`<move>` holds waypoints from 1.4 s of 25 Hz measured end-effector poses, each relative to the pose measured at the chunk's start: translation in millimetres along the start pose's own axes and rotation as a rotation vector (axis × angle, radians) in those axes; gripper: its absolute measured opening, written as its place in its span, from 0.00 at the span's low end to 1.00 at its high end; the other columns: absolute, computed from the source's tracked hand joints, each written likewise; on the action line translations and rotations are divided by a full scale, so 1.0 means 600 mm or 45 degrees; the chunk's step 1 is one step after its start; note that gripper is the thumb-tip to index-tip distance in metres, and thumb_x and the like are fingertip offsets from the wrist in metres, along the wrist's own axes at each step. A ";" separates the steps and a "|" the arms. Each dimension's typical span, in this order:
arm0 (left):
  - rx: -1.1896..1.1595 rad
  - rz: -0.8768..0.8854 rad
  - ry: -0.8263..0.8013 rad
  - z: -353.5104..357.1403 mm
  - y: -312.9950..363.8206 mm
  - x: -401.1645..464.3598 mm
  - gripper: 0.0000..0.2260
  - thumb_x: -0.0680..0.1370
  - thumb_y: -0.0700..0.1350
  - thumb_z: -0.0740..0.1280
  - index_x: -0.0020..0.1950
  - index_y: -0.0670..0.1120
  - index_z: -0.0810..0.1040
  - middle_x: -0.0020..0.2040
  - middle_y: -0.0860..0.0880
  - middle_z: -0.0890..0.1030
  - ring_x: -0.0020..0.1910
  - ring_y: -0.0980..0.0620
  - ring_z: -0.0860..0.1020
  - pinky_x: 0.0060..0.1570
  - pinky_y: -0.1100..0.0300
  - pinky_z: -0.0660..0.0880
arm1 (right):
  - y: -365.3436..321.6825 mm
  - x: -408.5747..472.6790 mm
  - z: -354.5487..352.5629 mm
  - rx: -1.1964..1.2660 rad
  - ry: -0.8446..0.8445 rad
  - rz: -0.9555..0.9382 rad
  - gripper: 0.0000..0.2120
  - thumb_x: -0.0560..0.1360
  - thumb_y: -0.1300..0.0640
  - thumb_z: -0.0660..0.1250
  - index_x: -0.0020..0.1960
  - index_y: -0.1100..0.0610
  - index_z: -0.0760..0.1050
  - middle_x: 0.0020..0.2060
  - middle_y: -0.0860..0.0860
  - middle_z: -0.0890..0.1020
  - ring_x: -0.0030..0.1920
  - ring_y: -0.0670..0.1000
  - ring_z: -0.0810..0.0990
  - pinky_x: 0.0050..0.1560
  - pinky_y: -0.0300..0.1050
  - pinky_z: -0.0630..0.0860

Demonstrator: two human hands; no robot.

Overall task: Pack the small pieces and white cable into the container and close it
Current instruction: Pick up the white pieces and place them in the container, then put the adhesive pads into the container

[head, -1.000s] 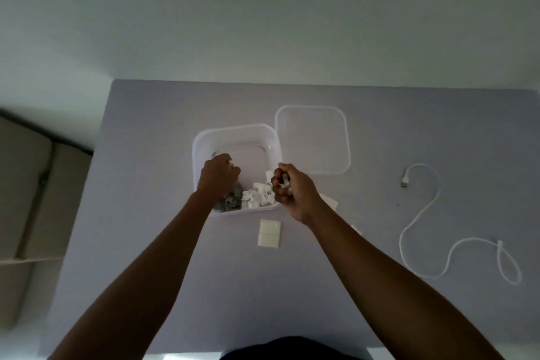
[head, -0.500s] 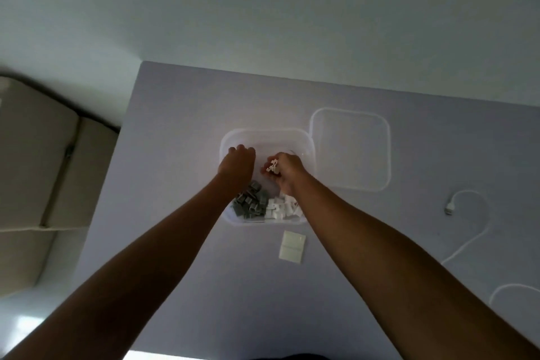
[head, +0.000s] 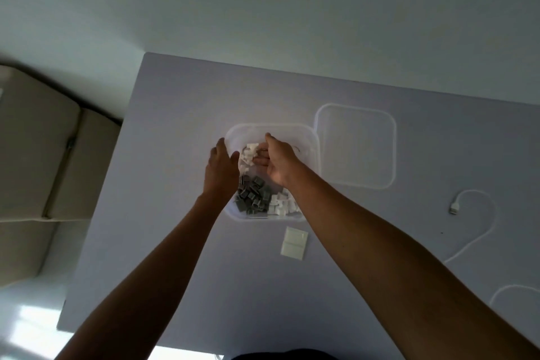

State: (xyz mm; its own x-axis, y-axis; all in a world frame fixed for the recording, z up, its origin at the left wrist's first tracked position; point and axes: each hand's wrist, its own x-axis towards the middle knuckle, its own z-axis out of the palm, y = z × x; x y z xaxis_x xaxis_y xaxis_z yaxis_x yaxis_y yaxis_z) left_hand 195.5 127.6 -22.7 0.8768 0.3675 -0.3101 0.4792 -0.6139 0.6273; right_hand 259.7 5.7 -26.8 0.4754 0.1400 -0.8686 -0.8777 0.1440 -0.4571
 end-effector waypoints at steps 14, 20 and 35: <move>0.222 0.645 0.237 0.036 0.092 -0.119 0.19 0.78 0.47 0.65 0.67 0.45 0.69 0.63 0.42 0.74 0.61 0.43 0.72 0.58 0.48 0.71 | 0.072 -0.209 -0.231 0.183 0.297 -0.670 0.11 0.81 0.58 0.61 0.52 0.60 0.81 0.49 0.58 0.85 0.49 0.55 0.85 0.45 0.50 0.83; 0.273 0.879 -0.409 0.178 0.075 -0.284 0.13 0.77 0.43 0.68 0.61 0.44 0.77 0.55 0.44 0.79 0.52 0.43 0.79 0.51 0.50 0.76 | 0.234 -0.210 -0.430 -0.715 1.014 -0.647 0.14 0.77 0.62 0.63 0.61 0.54 0.78 0.60 0.55 0.80 0.62 0.57 0.77 0.62 0.48 0.73; 0.873 0.877 -0.670 0.295 0.102 -0.315 0.24 0.79 0.52 0.63 0.74 0.48 0.65 0.77 0.46 0.60 0.73 0.43 0.59 0.65 0.45 0.66 | 0.316 -0.210 -0.484 -0.679 0.974 -0.657 0.10 0.77 0.56 0.68 0.54 0.61 0.81 0.46 0.55 0.84 0.44 0.52 0.81 0.50 0.43 0.77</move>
State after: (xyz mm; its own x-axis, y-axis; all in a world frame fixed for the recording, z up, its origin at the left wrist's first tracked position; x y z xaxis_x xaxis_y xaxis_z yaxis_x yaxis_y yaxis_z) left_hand 66.2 -102.9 -52.3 0.7940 -0.4451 -0.4141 -0.3401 -0.8898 0.3043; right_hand 15.6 -269.4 -59.9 0.7953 -0.4945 -0.3507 -0.5826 -0.4636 -0.6676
